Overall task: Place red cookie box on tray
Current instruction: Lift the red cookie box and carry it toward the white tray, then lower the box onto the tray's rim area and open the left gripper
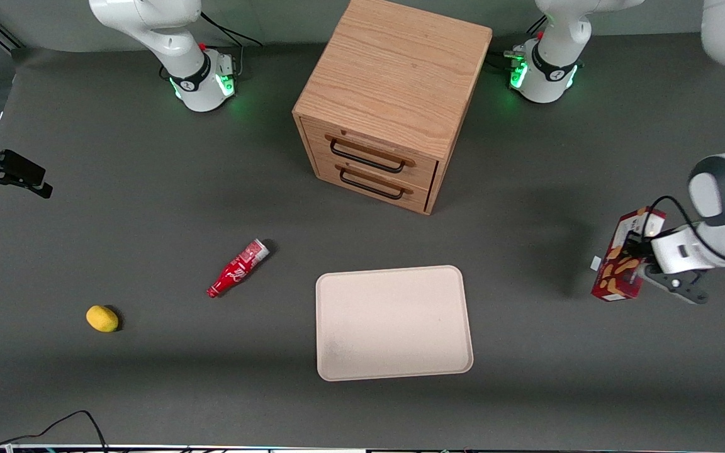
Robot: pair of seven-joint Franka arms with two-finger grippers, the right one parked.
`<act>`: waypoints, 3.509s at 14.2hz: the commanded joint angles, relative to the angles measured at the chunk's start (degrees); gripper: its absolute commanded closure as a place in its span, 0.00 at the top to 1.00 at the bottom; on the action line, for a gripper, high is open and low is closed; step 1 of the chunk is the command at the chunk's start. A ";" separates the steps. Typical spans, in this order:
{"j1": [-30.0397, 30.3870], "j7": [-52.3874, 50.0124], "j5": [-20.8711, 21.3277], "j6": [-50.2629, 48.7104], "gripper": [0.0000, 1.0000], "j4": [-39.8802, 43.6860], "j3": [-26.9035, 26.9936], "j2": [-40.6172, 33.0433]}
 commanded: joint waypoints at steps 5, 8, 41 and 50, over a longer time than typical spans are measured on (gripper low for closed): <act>-0.40 -23.52 0.86 -33.55 0.00 26.80 -5.72 -2.25; -0.40 -41.89 0.68 -34.65 0.00 29.38 -15.64 -2.25; -6.03 -82.73 35.84 21.70 1.00 18.57 -34.22 29.13; -4.62 -81.77 26.46 2.31 1.00 20.15 -34.31 13.60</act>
